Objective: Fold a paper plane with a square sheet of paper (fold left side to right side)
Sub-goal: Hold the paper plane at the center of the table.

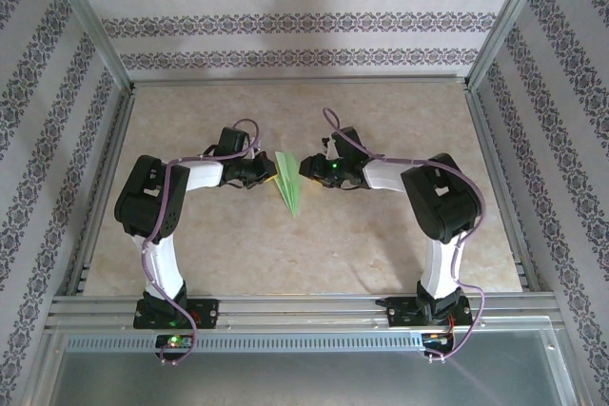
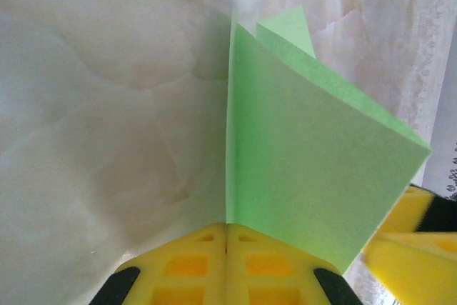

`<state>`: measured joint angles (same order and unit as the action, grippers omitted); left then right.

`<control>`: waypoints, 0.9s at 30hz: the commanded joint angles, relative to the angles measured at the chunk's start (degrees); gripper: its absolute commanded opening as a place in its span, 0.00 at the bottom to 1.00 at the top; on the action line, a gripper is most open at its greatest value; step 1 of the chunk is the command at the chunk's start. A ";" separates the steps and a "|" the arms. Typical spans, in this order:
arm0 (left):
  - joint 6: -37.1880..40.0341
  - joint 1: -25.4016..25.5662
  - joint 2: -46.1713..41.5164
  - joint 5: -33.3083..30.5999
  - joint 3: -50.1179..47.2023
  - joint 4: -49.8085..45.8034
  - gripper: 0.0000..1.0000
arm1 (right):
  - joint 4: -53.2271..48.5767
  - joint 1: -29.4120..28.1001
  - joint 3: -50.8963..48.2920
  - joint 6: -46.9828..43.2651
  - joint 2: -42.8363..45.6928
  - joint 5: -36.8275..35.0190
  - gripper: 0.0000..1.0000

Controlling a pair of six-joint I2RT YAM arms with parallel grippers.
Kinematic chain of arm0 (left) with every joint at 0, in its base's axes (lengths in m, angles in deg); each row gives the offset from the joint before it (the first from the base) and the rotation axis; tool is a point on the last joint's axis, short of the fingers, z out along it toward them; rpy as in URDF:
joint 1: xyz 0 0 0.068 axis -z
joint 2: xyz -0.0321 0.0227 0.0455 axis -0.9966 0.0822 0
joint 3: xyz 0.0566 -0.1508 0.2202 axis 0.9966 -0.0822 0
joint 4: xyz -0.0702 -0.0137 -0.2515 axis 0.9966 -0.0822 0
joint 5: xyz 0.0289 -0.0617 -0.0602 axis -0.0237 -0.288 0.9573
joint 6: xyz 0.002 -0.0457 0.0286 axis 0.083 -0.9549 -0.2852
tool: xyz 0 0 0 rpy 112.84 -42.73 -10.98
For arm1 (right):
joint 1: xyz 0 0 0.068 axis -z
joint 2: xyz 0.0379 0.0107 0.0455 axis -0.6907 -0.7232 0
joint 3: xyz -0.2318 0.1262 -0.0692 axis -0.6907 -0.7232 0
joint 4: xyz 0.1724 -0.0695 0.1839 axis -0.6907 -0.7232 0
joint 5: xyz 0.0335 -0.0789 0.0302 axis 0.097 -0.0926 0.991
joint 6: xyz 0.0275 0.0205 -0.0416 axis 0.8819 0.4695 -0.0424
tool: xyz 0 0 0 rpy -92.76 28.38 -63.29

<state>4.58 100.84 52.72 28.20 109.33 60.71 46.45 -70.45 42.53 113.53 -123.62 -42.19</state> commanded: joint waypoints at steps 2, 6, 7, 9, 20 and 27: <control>-1.68 1.22 -2.33 0.37 -0.05 2.80 0.00 | -13.60 -0.67 3.65 -7.89 6.60 -6.33 0.53; -2.30 1.41 -2.18 0.68 -0.10 3.47 0.00 | -19.07 -3.92 6.76 -10.49 7.30 -5.66 0.54; -2.39 1.45 -2.12 0.67 -0.03 3.58 0.00 | -20.15 -5.03 7.54 -10.86 6.97 -5.72 0.55; -2.42 1.53 -2.11 0.76 0.06 3.56 0.00 | -20.61 -6.72 8.39 -10.40 6.03 -5.34 0.57; -2.36 1.99 -2.05 0.85 0.32 3.49 0.00 | -22.14 -9.02 12.65 -10.85 -0.78 -5.63 0.61; -2.48 2.19 -1.68 1.18 0.78 3.64 0.00 | -22.31 -9.70 13.94 -11.13 -2.95 -5.99 0.59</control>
<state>2.57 102.00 52.35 28.24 109.30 62.00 25.07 -79.23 54.55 103.56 -125.02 -47.19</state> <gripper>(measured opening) 0.054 0.596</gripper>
